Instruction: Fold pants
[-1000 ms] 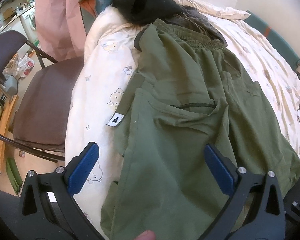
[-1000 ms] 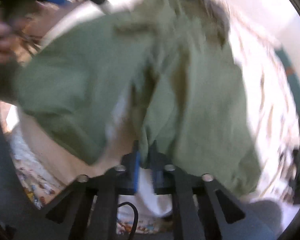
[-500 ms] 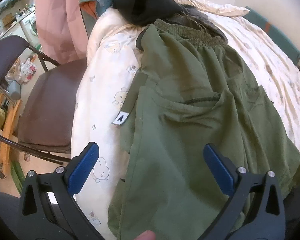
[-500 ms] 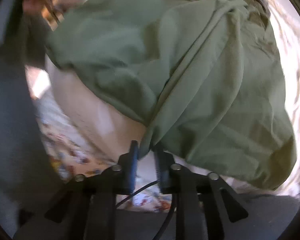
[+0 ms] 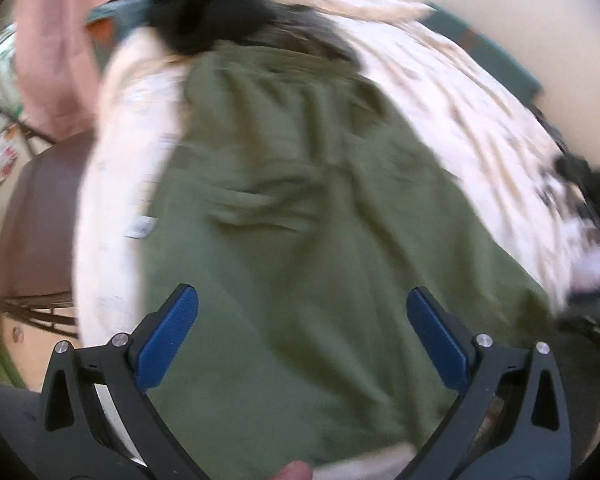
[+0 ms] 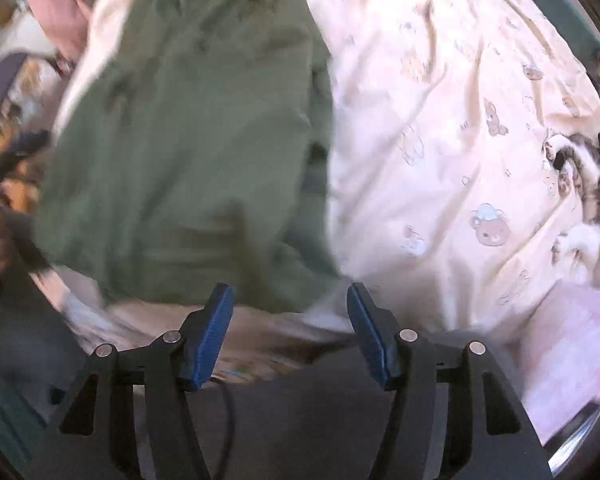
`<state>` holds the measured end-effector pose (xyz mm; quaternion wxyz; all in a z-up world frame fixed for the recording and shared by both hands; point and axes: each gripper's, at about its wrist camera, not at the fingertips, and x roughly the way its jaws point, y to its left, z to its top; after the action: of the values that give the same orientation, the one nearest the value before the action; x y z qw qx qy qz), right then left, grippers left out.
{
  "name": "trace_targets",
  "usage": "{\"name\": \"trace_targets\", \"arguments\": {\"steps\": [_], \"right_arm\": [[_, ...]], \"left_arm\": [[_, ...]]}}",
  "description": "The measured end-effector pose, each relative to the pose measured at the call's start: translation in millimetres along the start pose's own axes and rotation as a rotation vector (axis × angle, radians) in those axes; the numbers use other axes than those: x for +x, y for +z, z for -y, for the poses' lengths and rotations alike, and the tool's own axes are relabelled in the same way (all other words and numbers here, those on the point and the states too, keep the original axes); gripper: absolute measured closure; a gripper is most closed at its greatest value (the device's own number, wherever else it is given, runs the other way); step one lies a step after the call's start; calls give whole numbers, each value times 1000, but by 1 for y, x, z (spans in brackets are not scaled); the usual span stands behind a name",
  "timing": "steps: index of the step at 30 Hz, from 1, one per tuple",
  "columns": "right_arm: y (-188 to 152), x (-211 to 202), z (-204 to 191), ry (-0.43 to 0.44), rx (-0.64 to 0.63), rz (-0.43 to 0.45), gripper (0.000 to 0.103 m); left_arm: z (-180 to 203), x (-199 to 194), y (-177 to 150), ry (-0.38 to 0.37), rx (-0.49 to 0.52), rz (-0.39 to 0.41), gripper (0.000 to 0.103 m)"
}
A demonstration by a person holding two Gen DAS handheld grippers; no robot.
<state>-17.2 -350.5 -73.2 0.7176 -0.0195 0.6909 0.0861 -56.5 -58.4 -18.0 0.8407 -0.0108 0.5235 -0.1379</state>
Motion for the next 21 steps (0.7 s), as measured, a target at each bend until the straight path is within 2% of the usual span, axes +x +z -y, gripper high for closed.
{"name": "trace_targets", "arguments": {"steps": [2,4,5,6,7,10,12,14,16,17,19,21], "right_arm": [[7,21,-2,30,-44,-61,42],[11,31,-7,20,-68,-66,42],[15,37,-12,32,-98,-58,48],[17,38,-16,43,-112,-56,83],[19,43,-18,59,-118,-74,100],[8,39,-25,71,-152,-109,99],[-5,29,-21,40,-173,-158,99],[-12,32,-20,30,-191,-217,99],[-12,49,-23,-40,-206,-278,98],[-9,61,-21,-53,-167,-306,95],[-4,76,-15,-45,-119,-341,82],[-1,78,-8,-63,-101,-366,52]], "left_arm": [[38,10,-16,-8,96,-64,0],[67,35,-31,32,178,-158,0],[73,50,-39,48,189,-200,0],[75,63,-46,67,187,-227,0],[75,78,-53,94,192,-260,0],[67,105,-67,132,216,-348,0],[61,114,-72,103,193,-384,0],[62,116,-72,99,181,-385,0],[71,113,-72,118,215,-370,0],[75,111,-72,133,239,-356,0],[77,109,-73,137,257,-348,0],[72,106,-73,108,226,-357,0]]}}
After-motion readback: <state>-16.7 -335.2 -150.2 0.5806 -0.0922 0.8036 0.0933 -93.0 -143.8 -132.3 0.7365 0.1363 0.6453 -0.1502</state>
